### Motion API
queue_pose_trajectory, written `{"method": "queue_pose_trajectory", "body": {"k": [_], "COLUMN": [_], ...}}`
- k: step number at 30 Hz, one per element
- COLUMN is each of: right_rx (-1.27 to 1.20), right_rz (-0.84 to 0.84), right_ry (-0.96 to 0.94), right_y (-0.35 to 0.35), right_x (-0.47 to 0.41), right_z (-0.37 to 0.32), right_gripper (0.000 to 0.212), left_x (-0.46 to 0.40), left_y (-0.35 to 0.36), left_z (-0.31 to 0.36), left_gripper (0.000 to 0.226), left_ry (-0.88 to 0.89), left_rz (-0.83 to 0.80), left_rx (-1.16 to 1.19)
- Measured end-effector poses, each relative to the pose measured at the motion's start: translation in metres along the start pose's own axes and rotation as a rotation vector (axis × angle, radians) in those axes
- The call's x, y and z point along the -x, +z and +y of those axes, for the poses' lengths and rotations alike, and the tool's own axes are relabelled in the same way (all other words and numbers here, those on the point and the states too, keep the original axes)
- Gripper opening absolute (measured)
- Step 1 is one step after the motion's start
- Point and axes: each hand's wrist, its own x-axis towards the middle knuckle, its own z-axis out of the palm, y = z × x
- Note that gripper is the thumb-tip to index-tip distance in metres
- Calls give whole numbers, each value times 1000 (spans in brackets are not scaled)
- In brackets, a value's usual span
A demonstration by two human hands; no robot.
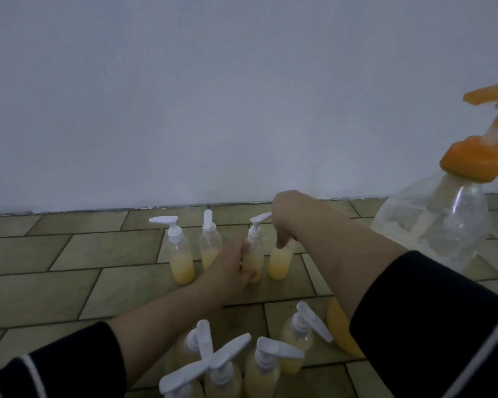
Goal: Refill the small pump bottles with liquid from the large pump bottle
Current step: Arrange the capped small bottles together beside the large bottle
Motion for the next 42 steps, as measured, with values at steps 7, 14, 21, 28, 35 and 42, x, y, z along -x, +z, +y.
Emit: {"method": "queue_pose_trajectory", "body": {"k": [7,14,21,28,35,42], "right_rx": [-70,-94,-92,-272,-341,-311], "right_rz": [68,134,103,102,346,638], "right_ry": [51,13,21,106,146,83], "right_y": [0,-2,-2,-5,-5,-12], "right_x": [-7,3,7,8,37,99], "right_z": [-1,0,-2,-2,1,1], "right_gripper": [39,48,31,48,18,22], "left_x": [3,3,4,7,21,52], "left_y": [-3,-5,-3,-9,-33,-67], "left_z": [6,11,13,17,21,18], "left_gripper": [41,43,56,79,76,61], "left_ry": [3,30,9,42,40,51], "left_rz": [35,44,59,12,-63,-142], "left_rx": [-56,-85,-78,-80,-236,22]}}
